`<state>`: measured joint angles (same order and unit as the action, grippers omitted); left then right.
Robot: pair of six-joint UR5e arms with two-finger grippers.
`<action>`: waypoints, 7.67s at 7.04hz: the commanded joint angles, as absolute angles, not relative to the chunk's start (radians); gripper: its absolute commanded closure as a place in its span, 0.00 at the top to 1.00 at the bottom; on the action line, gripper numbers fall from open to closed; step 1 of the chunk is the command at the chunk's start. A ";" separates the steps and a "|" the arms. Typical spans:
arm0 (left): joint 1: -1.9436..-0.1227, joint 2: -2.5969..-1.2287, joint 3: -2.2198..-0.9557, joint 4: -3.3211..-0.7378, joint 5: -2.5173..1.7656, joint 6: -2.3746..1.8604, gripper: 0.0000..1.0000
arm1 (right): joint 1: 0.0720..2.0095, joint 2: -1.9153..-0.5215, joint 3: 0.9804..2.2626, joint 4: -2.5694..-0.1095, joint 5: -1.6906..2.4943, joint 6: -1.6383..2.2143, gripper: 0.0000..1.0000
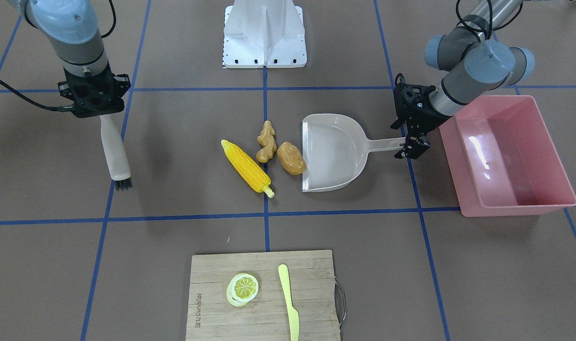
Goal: Sweep and dump trash into bin
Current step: 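Carry the brush with the right gripper toward the potato, ginger and corn, then sweep the corn, ginger and potato into the dustpan with the right-held brush, then push the ginger and corn deeper into the dustpan with the brush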
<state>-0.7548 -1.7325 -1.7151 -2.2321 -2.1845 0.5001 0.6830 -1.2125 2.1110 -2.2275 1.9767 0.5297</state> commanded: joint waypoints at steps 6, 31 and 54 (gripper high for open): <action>-0.775 -1.732 -1.715 -2.230 -2.190 0.491 0.95 | 0.499 -1.000 1.833 -2.134 1.930 0.794 0.00; -0.781 -1.721 -1.746 -2.214 -2.164 0.373 0.00 | 0.419 -0.750 1.459 -1.159 2.137 1.422 0.00; -0.775 -1.723 -1.741 -2.210 -2.175 0.337 0.00 | 0.413 -0.624 1.407 -1.522 2.229 1.166 0.00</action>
<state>-0.7745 -1.7239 -1.7396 -2.2108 -2.1753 0.3368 0.4120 -0.6269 1.4072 -1.5766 2.2281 1.1359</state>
